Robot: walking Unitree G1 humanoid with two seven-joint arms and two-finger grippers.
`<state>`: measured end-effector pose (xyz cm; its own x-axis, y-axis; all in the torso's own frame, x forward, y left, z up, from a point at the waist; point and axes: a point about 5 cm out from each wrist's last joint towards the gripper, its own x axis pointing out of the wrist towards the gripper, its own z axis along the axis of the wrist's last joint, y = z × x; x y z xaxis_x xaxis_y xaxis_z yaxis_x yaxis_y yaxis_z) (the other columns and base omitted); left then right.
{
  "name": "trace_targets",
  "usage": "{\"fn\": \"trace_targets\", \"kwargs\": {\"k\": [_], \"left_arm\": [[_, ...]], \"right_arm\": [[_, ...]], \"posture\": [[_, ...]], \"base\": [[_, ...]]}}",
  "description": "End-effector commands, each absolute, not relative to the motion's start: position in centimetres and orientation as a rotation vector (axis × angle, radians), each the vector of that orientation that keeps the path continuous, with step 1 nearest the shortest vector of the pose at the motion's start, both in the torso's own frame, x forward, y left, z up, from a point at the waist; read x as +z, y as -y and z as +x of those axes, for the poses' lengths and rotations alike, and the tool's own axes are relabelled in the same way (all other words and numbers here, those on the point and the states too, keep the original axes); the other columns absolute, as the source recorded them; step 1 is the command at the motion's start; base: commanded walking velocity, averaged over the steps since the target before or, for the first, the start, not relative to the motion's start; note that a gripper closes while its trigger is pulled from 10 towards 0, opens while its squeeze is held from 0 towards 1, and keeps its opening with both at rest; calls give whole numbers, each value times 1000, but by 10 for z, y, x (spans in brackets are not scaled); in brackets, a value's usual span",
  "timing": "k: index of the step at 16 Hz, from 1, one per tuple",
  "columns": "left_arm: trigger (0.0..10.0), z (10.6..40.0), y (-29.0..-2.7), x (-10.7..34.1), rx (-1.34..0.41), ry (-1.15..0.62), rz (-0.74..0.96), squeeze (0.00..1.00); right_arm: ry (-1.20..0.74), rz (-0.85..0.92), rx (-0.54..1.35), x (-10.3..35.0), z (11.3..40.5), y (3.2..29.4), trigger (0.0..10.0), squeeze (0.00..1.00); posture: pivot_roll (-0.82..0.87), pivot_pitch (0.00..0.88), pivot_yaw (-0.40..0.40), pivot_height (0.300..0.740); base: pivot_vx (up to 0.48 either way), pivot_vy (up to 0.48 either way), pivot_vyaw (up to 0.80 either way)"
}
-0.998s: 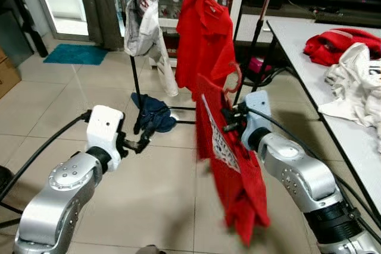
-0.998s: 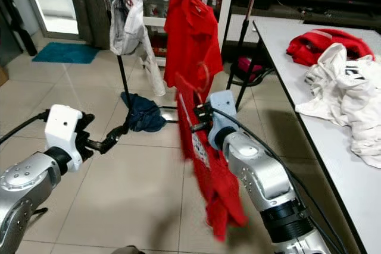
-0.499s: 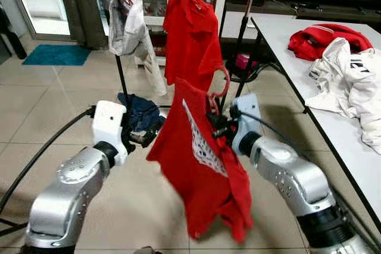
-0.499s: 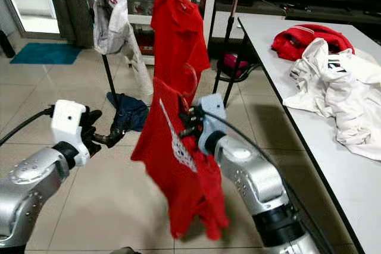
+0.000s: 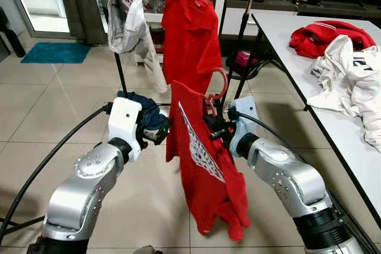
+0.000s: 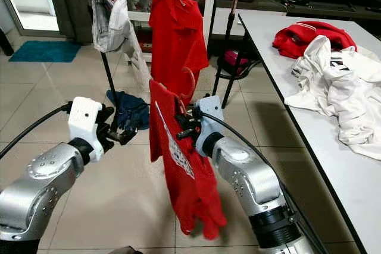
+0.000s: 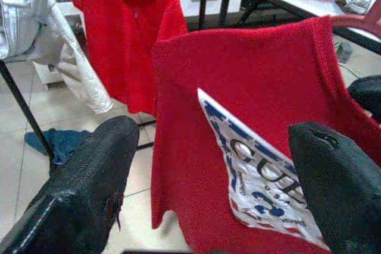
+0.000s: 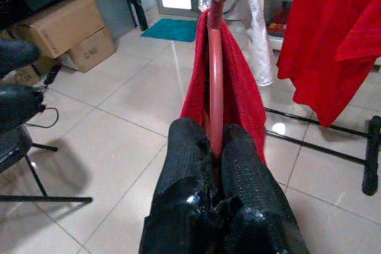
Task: Hang hanger
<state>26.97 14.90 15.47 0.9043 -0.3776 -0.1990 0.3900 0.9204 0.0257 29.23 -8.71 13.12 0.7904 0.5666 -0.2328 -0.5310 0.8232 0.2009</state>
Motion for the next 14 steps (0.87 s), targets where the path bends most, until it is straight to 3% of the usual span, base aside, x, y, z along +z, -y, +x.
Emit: {"fn": "trace_targets", "kwargs": {"k": [1, 10, 14], "left_arm": [[10000, 273, -146, 157, -401, -177, 82, 0], [10000, 275, -146, 157, -397, -170, 109, 0], [10000, 275, -145, 157, -399, -168, 111, 0]], "right_arm": [[-247, 142, 619, 143, 294, 85, 10000, 0], [-227, 263, 706, 151, 287, 77, 10000, 0], [-187, 199, 705, 152, 287, 76, 10000, 0]], "posture": [[-44, 0, -39, 727], [-47, 0, -34, 727], [-47, 0, -34, 727]], "base": [[0, 0, 0], [0, 0, 0], [0, 0, 0]]}}
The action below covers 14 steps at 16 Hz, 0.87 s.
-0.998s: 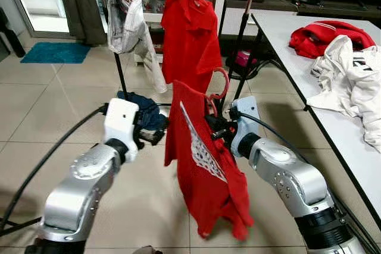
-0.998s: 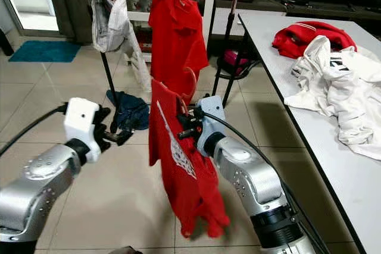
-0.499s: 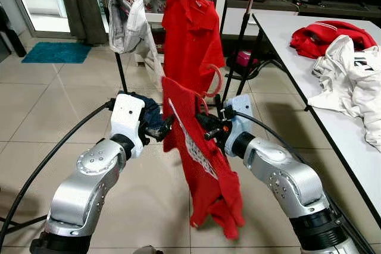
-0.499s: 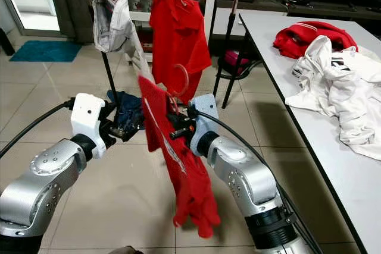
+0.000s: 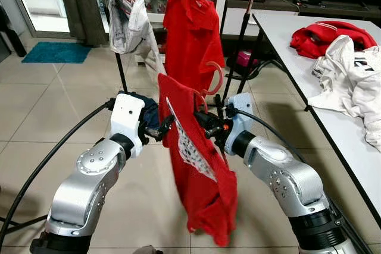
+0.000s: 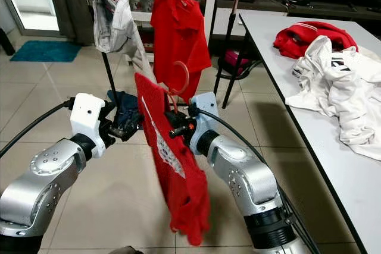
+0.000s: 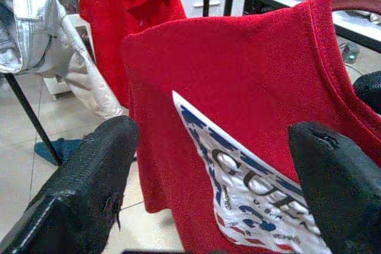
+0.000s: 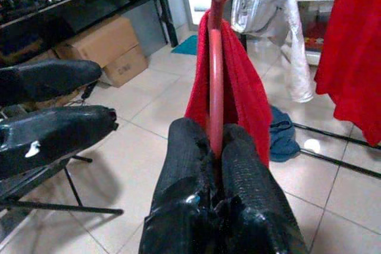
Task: Hang hanger
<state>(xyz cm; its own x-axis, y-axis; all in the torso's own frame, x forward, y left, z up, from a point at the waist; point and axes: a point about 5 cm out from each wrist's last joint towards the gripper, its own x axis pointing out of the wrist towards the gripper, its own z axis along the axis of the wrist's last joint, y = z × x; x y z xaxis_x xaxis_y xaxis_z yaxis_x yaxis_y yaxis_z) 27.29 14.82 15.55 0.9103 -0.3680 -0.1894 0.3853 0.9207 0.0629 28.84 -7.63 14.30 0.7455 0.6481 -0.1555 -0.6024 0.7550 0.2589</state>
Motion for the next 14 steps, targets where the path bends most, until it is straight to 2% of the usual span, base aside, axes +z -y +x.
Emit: {"fn": "trace_targets", "kwargs": {"k": [1, 10, 11, 12, 14], "left_arm": [[10000, 275, -145, 157, -399, -168, 112, 0], [10000, 277, -138, 164, -444, -121, 61, 0], [10000, 277, -138, 164, -448, -118, 34, 322], [10000, 278, -138, 166, -448, -109, -7, 1000], [10000, 280, -134, 166, -486, -103, -33, 1000]], "right_arm": [[-188, 205, 712, 152, 287, 75, 10000, 0], [-181, 168, 742, 150, 284, 70, 10000, 0], [-178, 166, 745, 151, 284, 70, 10000, 0], [-175, 164, 748, 151, 284, 70, 10000, 0], [-166, 160, 761, 153, 284, 67, 10000, 0]], "posture": [[-47, 0, -34, 727], [-53, 0, -33, 727], [-55, 0, -35, 727], [-57, 0, -39, 727], [-57, 0, -39, 727]], "base": [[0, 0, 0], [0, 0, 0], [0, 0, 0], [0, 0, 0], [0, 0, 0]]}}
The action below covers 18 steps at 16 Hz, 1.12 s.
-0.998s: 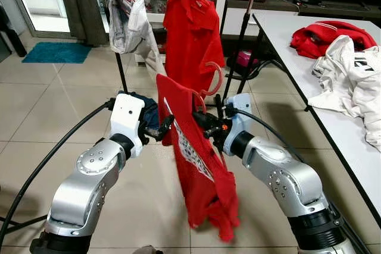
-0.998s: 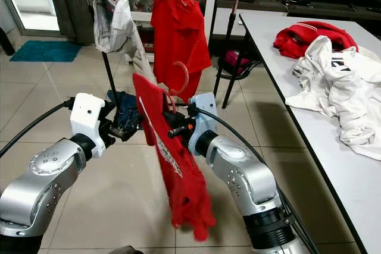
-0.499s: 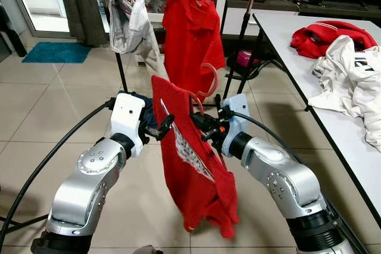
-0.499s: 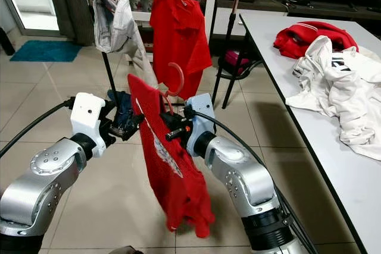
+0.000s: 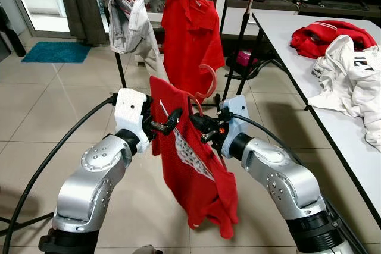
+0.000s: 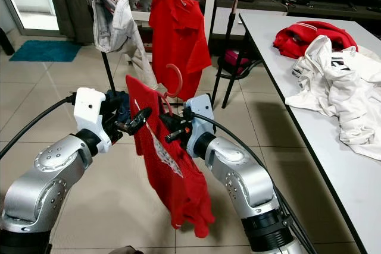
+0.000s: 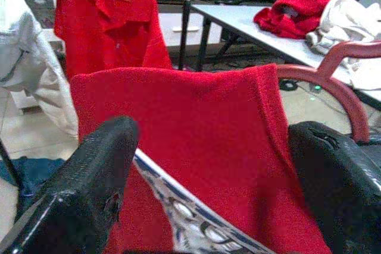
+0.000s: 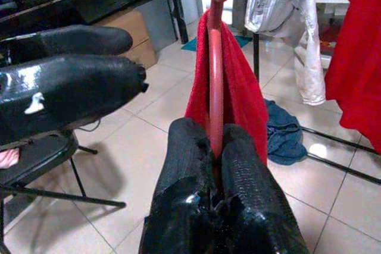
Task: Hang hanger
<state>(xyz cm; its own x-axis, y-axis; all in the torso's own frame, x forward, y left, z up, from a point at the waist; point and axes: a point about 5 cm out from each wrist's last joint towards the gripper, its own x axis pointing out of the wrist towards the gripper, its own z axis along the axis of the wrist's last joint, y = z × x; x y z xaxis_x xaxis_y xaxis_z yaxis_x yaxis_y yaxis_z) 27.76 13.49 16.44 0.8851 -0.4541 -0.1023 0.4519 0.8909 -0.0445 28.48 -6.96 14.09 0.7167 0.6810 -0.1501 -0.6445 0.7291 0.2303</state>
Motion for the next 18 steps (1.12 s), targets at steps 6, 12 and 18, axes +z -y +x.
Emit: {"fn": "trace_targets", "kwargs": {"k": [6, 12, 18], "left_arm": [[10000, 289, -121, 167, -576, -98, 22, 8], [0, 299, -119, 159, -572, -113, 108, 0], [0, 299, -119, 159, -572, -113, 108, 0]], "right_arm": [[-143, 169, 776, 156, 284, 65, 10000, 0], [-111, 204, 822, 163, 282, 62, 10000, 0], [-111, 204, 822, 163, 282, 62, 10000, 0]], "posture": [[-64, 0, -28, 727], [-67, 0, -29, 727], [-67, 0, -29, 727]], "base": [[0, 0, 0], [0, 0, 0], [0, 0, 0]]}}
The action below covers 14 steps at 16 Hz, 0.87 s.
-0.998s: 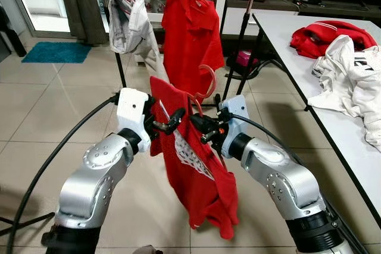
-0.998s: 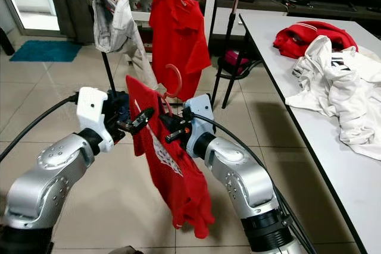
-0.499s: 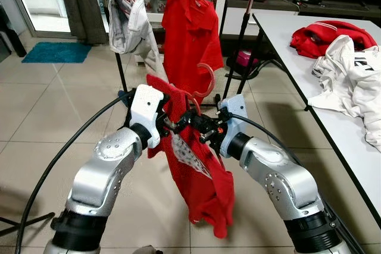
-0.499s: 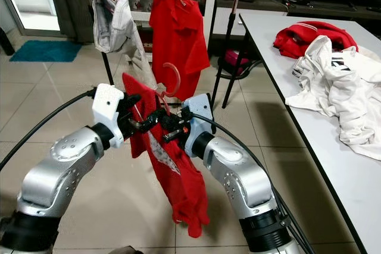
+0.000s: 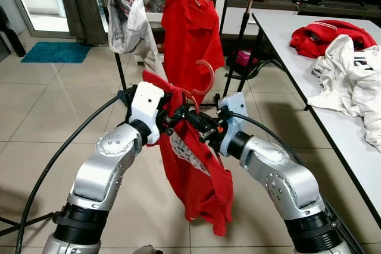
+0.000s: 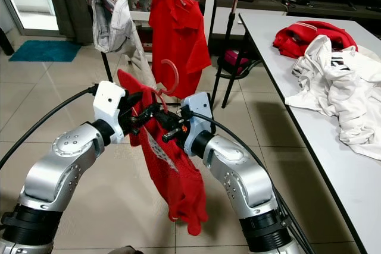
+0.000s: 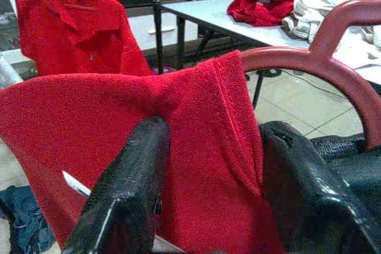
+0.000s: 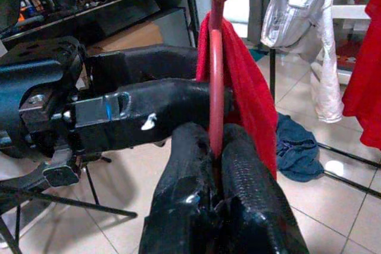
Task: Hang hanger
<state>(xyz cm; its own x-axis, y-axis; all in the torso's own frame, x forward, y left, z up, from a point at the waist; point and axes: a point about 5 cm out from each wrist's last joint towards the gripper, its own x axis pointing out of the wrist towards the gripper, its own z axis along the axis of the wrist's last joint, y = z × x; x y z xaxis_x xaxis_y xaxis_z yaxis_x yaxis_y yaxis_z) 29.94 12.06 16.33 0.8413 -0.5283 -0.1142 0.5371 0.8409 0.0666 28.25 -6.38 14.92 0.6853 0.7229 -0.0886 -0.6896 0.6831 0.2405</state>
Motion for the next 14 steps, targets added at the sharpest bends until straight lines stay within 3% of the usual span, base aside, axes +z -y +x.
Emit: {"fn": "trace_targets", "kwargs": {"k": [1, 14], "left_arm": [[0, 299, -119, 159, -572, -113, 108, 0], [0, 307, -127, 160, -503, -100, 48, 0]], "right_arm": [[-111, 204, 822, 163, 282, 62, 10000, 0], [-115, 183, 807, 164, 285, 67, 10000, 0]], "posture": [[-67, 0, -29, 727], [-68, 0, -44, 727]], "base": [[0, 0, 0], [0, 0, 0]]}}
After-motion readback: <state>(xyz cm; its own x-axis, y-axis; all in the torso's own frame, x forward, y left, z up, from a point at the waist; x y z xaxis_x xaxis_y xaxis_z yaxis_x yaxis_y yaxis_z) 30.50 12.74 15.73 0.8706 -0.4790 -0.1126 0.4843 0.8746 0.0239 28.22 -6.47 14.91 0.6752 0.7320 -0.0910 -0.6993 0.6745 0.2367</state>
